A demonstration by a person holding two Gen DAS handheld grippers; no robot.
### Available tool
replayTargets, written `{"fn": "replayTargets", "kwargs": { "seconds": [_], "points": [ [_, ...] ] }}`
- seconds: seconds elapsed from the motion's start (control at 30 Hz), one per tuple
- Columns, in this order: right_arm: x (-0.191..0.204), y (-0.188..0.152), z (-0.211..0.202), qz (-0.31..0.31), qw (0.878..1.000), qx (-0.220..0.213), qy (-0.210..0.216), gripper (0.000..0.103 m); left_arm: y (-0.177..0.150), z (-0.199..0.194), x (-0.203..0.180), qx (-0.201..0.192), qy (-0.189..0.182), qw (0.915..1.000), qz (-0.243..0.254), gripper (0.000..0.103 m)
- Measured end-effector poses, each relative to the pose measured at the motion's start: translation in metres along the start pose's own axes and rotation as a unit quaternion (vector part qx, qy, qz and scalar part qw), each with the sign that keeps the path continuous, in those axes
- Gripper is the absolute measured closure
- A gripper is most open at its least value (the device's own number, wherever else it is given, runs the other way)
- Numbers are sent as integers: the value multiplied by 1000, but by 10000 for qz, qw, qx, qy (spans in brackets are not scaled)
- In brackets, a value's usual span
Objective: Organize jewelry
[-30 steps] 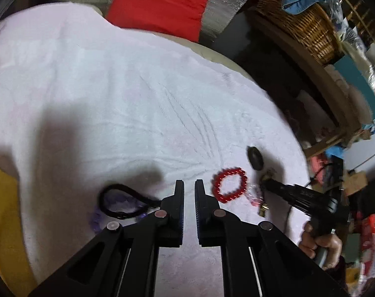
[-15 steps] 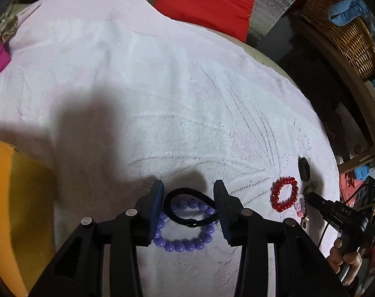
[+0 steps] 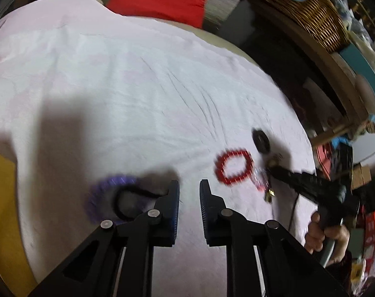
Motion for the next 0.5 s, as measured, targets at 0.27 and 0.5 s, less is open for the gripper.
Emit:
{"fn": "replayTargets", "kwargs": {
  "seconds": [0.27,0.5],
  "points": [
    [-4,0,-2,6,10000,38,53,87,8,-17,-11,-359,465,9977,349,85],
    [-8,-4,-3,29,9999,67,69,87,22,-3,-20,163,830,9907,1068,84]
  ]
}}
Point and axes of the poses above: each gripper's, at about its wrist camera, not at the fingertips, and z roughly the way its jaws point, x to its left, y to its top, the point moved 2 cm from there along z, roughly the way its jaws point, and after that the axes turned 8 degrees about -y, right-handed, at the moved point
